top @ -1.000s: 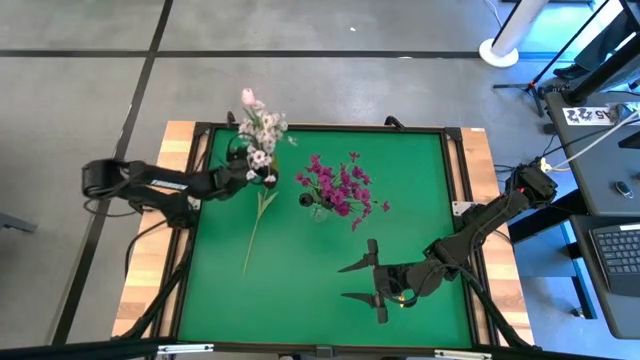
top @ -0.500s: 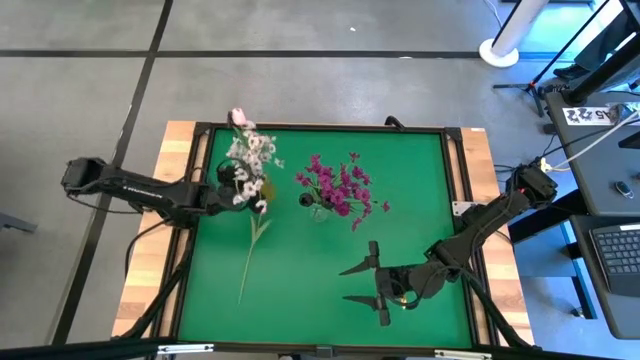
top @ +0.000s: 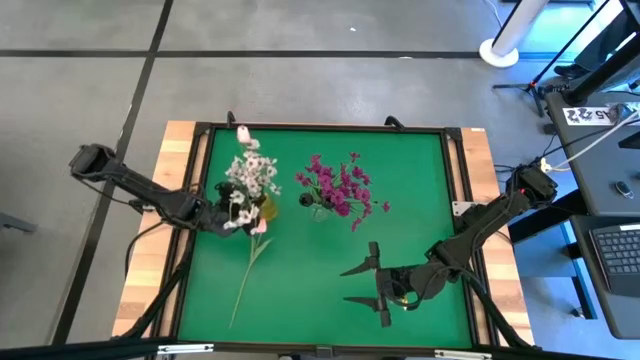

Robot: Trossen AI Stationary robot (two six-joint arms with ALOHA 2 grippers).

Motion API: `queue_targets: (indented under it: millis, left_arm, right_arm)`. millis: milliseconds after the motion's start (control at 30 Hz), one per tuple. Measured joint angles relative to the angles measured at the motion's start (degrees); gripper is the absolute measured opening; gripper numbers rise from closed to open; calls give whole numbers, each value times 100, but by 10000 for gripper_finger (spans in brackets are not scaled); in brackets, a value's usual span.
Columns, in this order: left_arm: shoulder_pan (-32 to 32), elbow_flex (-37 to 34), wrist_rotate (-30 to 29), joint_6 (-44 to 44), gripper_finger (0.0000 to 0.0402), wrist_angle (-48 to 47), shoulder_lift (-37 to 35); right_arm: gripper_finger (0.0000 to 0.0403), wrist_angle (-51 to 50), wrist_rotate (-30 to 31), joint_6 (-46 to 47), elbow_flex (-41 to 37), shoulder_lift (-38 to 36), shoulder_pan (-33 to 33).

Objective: Sort flowers into vase by color
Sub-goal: Move the yellow vase to the middle left of the table

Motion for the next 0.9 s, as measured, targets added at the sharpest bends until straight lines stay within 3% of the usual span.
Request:
queue_targets:
  millis: [700,900]
  left_arm:
    - [-695,6,-446,240,126,-651,-6]
    - [-721,6,-445,231,167,-673,-6]
  right_arm:
    - [246,63,1,-44,0,0,0]
    - [246,64,1,-44,0,0,0]
